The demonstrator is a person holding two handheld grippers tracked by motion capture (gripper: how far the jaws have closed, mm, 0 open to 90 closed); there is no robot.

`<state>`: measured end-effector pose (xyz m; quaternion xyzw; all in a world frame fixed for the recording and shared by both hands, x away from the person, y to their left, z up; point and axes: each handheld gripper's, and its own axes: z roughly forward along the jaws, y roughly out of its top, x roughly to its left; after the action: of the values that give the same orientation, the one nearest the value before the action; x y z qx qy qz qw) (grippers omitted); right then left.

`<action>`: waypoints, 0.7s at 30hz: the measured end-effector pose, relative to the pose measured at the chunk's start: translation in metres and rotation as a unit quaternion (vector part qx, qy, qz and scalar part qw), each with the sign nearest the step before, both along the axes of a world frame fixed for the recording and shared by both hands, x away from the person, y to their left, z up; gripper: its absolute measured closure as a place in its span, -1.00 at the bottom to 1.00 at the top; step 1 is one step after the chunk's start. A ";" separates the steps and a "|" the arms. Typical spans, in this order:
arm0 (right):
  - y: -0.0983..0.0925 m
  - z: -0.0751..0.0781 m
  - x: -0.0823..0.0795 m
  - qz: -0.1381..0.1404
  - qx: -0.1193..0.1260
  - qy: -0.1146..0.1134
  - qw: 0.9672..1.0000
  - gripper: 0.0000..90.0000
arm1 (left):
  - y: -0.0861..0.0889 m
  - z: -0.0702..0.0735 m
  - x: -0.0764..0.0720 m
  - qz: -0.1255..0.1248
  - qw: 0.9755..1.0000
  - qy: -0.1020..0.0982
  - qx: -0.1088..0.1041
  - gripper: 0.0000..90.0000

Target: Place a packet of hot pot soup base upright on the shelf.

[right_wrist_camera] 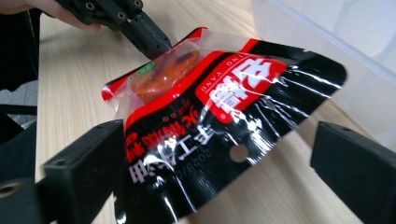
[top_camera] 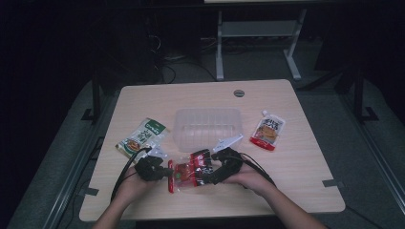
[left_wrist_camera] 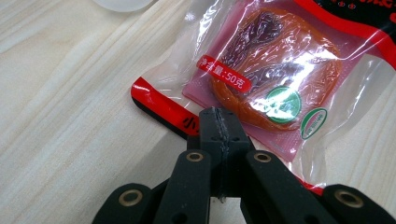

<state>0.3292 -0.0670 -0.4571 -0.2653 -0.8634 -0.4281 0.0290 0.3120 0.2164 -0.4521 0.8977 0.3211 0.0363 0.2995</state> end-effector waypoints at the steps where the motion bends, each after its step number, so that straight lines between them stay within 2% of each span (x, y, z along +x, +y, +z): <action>1: 0.002 -0.001 -0.002 -0.010 0.001 -0.003 1.000 -0.94 | 0.000 0.000 0.000 0.000 1.000 0.000 0.000 1.00; 4: 0.004 -0.002 -0.003 -0.024 0.006 -0.008 1.000 -0.85 | 0.001 0.000 0.000 -0.001 1.000 0.001 0.002 1.00; 6: 0.005 -0.003 -0.004 -0.028 0.008 -0.014 0.999 -0.69 | 0.001 0.000 0.000 -0.002 1.000 0.001 0.002 1.00; 8: 0.007 -0.002 -0.004 -0.033 0.000 -0.006 0.999 -0.70 | 0.001 0.000 0.000 -0.004 1.000 0.000 0.003 1.00; 11: 0.006 -0.002 -0.003 -0.029 -0.002 -0.012 1.000 -0.69 | 0.001 0.000 0.000 -0.003 1.000 0.001 0.002 0.99; 15: 0.006 -0.002 -0.002 -0.034 -0.007 -0.007 0.999 -0.58 | 0.002 0.000 0.000 -0.002 1.000 0.002 0.001 1.00; 18: 0.004 -0.003 0.002 -0.042 -0.016 0.012 0.999 -0.54 | 0.001 0.000 0.000 0.000 1.000 0.002 0.000 1.00; 21: 0.001 -0.002 0.002 -0.047 -0.014 0.015 0.999 -0.46 | 0.001 0.000 0.000 0.001 1.000 0.001 0.000 1.00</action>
<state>0.3316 -0.0665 -0.4590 -0.3123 -0.8552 -0.4133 0.0178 0.3118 0.2177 -0.4522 0.8974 0.3225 0.0358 0.2988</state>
